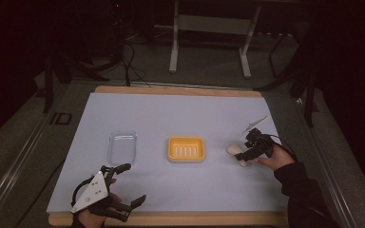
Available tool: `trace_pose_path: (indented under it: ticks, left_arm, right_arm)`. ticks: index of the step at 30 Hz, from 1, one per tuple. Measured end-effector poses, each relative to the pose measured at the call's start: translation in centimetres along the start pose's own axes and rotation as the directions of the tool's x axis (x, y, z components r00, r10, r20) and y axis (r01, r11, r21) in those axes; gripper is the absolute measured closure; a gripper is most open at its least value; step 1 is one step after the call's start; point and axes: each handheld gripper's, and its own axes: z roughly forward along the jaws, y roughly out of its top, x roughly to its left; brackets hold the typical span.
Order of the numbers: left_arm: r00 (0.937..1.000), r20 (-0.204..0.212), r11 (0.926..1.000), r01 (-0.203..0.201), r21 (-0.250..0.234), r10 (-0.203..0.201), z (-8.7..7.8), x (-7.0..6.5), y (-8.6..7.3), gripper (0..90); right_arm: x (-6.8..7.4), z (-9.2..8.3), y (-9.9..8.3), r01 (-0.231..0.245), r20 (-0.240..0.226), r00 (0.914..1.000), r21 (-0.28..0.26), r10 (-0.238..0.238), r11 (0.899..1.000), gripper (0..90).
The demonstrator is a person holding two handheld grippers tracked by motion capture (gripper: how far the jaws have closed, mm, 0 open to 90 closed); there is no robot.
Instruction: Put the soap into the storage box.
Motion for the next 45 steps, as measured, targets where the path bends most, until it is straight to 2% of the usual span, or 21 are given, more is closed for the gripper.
trace_pose_path:
  ticks: [10,14,18,23,26,32,35,39,45]
  left_arm:
    - [1.0,0.006,1.0,0.002,0.0,-0.002,0.0,0.0,0.0,1.1]
    - [0.9999,0.014,1.0,0.004,-0.003,-0.004,0.0,0.0,0.0,1.1]
    - [0.9999,0.016,1.0,0.002,-0.001,-0.002,0.0,-0.1,0.0,1.1]
    - [0.9999,0.015,1.0,0.001,0.003,-0.001,0.0,-0.1,0.0,1.1]
    - [0.9999,0.015,1.0,-0.001,0.005,0.001,0.1,-0.1,0.0,1.1]
    - [0.9999,0.016,1.0,-0.003,0.008,0.003,0.1,-0.1,0.0,1.1]
    - [0.9999,0.016,0.9999,-0.004,0.009,0.004,0.1,-0.1,0.0,1.1]
    - [0.9999,0.015,0.9999,-0.004,0.009,0.004,0.1,-0.1,0.0,1.1]
    - [0.9999,0.015,0.9999,-0.004,0.011,0.004,0.1,-0.1,0.0,1.1]
  right_arm:
    - [-0.4,1.5,0.0,-0.046,0.011,0.9989,0.026,0.046,0.999,32.3]
    - [-0.3,2.1,-0.1,-0.038,0.011,0.9992,0.044,0.038,0.998,35.1]
    - [-0.2,2.8,0.0,-0.055,0.029,0.9981,0.063,0.054,0.997,37.8]
    - [0.2,3.5,0.1,-0.047,0.056,0.9976,0.096,0.042,0.994,42.2]
    - [0.4,3.6,0.2,-0.042,0.082,0.9961,0.105,0.033,0.994,44.3]
    - [0.6,3.6,0.5,-0.071,0.1,0.9932,0.117,0.059,0.991,47.8]
    - [0.8,3.6,0.6,-0.069,0.108,0.9926,0.121,0.055,0.99,49.5]
    - [0.8,3.7,0.7,-0.081,0.11,0.9917,0.131,0.067,0.988,49.7]
    - [0.5,3.5,0.8,-0.081,0.087,0.9938,0.138,0.07,0.987,49.8]
